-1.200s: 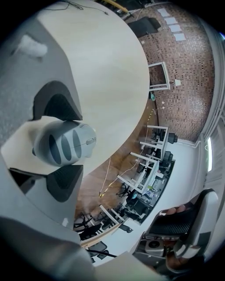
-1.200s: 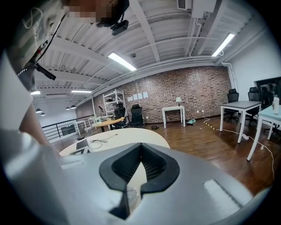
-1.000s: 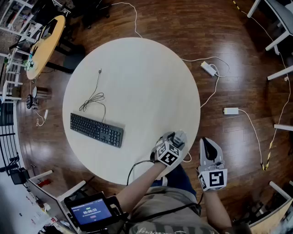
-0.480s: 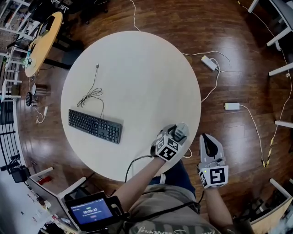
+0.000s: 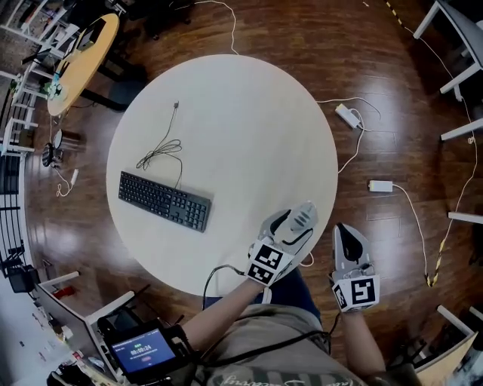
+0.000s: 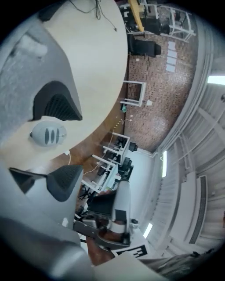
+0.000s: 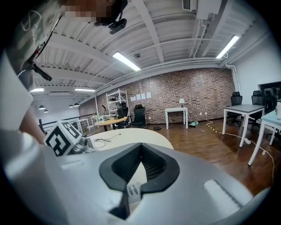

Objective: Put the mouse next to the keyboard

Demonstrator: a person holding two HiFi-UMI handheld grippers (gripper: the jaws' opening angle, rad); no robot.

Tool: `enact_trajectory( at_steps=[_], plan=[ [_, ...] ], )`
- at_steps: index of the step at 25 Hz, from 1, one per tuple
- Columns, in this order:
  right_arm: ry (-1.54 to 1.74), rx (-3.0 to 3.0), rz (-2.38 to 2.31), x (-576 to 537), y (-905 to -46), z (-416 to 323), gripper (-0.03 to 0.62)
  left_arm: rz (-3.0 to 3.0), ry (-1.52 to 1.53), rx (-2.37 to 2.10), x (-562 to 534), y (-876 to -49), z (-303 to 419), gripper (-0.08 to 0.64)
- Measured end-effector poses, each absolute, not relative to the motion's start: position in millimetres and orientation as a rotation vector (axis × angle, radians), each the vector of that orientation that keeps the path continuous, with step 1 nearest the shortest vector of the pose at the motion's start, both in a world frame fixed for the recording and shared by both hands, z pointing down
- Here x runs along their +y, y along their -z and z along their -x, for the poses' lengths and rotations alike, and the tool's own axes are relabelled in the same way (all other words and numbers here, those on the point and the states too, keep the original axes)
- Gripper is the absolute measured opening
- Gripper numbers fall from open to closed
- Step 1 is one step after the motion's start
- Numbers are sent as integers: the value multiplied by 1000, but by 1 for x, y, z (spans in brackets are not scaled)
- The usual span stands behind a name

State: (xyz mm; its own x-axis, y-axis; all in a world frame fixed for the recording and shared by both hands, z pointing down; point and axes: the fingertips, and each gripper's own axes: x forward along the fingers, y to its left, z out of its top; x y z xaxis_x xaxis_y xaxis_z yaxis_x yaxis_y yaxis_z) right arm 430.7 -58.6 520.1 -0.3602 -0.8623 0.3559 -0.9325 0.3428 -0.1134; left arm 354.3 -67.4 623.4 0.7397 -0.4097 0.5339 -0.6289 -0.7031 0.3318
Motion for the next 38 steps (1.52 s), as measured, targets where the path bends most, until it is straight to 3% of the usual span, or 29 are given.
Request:
enact_trajectory(
  at_steps=[6,11,24,38],
  plan=[
    [-245,-2371,-1690,-60,-485,-408,5,-2649,-295,-931,-71,-533,-310,324],
    [-183,-2398,-1673,-47,-454,-343,5,-2730,-51,-1039,-57,-462,-227,321],
    [-59,-2546,-1600,2,-392,-130,5,-2631,118,-1194,-26,-432,-5,318],
    [11,-2490,-1688,12,-377,-75,5,-2756,203,-1171,-21,-405,55,318]
  ],
)
